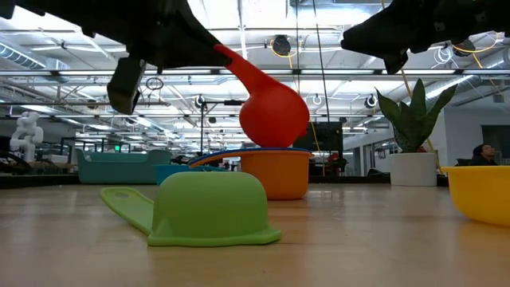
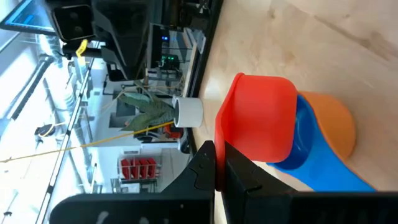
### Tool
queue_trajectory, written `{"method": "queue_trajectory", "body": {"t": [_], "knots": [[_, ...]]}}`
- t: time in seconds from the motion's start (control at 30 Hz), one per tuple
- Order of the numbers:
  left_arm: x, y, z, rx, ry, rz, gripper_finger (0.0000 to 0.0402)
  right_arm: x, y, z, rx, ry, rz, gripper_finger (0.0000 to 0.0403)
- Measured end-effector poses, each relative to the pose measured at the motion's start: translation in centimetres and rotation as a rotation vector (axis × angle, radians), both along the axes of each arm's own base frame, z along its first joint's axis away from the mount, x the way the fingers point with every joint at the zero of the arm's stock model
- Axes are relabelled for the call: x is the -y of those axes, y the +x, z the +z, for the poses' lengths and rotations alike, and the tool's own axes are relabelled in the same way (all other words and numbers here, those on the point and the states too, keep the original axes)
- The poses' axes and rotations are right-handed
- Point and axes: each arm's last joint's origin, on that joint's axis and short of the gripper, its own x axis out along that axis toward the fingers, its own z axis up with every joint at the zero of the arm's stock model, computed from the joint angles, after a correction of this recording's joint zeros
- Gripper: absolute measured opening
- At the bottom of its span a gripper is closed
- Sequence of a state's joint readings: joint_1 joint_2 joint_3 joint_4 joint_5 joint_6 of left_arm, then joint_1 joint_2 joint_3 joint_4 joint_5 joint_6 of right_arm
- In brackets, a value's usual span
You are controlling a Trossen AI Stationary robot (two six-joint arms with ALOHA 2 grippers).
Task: Nest measuring cups in basket
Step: Stack the red measuring cup on top of the light blue measuring cup
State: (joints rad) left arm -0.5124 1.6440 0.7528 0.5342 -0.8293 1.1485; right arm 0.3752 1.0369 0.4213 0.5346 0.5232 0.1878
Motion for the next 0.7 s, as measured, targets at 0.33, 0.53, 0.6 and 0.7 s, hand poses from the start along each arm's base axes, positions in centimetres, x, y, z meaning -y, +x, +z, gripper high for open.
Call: {"method": "queue_trajectory", "body": {"t": [0.33, 0.53, 0.6, 0.7], "knots": [[-1.7, 1.0, -0.1, -0.037, 0.016, -0.062, 0.0008, 0.0, 0.0, 0.0, -0.001, 0.009, 0.0, 0.0077], [-2.4, 1.3, -0.2, -0.052, 0.008, -0.072, 0.0017, -0.6, -0.2, 0.0, -0.001, 0.008, 0.032, 0.0077], [-2.4, 1.3, -0.2, -0.057, -0.004, -0.086, 0.0011, -0.8, -0.2, -0.1, -0.002, 0.008, 0.038, 0.0077], [-2.6, 1.4, -0.3, -0.059, -0.025, -0.103, 0.0009, -0.9, -0.3, -0.1, -0.002, 0.008, 0.044, 0.0077]]}}
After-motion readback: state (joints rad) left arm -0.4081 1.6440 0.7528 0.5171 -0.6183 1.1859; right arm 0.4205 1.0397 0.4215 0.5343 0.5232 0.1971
